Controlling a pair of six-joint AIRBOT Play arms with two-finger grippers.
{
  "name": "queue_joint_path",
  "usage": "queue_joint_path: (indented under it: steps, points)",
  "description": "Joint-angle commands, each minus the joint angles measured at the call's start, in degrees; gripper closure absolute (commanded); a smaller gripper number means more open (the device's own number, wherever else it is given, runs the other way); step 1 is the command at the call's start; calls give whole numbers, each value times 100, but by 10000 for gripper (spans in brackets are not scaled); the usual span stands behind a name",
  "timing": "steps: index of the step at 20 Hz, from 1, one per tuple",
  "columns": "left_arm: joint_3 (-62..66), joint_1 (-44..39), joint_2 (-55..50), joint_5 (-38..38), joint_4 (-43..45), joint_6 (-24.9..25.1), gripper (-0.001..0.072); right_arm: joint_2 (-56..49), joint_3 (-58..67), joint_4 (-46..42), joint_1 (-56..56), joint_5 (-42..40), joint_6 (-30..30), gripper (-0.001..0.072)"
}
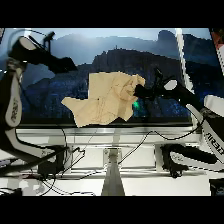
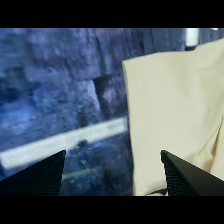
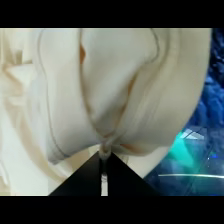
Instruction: Fold the clothes and pants, and hang the long-sleeved shirts on hangers.
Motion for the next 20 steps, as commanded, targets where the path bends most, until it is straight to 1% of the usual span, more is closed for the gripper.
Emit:
queue_joint_path:
  steps: [1, 3, 6, 7, 8, 9, 11, 13, 16, 20]
  points:
    - [0, -256, -774, 33, -608, -17, 6, 13, 7, -15, 170, -428, 26, 699]
    - [0, -455, -1036, 179, -621, 4, 7, 70, 7, -138, 103, -461, 24, 699]
    - [0, -741, -1196, 621, -619, 20, 25, 221, 31, -437, -4, -444, 22, 699]
    - [0, -822, -1202, 824, -619, 20, 145, 267, 68, -516, -20, -426, 22, 698]
    - [0, -881, -1200, 990, -621, 17, 329, 313, 120, -579, -44, -404, 17, 698]
    - [0, -935, -1202, 1141, -619, 15, 498, 365, 208, -671, -46, -385, 13, 698]
    - [0, -1003, -1202, 1338, -619, 13, 696, 461, 490, -922, -46, -286, 7, 698]
    - [13, -1010, -1191, 1408, -621, -50, 695, 568, 914, -1405, -46, -83, 7, 699]
    - [24, -866, -866, 1521, -616, -48, 695, 800, 1744, -2594, -46, 278, 15, 699]
    - [26, -295, 380, 2194, -616, -46, 696, 1213, 2870, -3987, -48, 557, 76, 699]
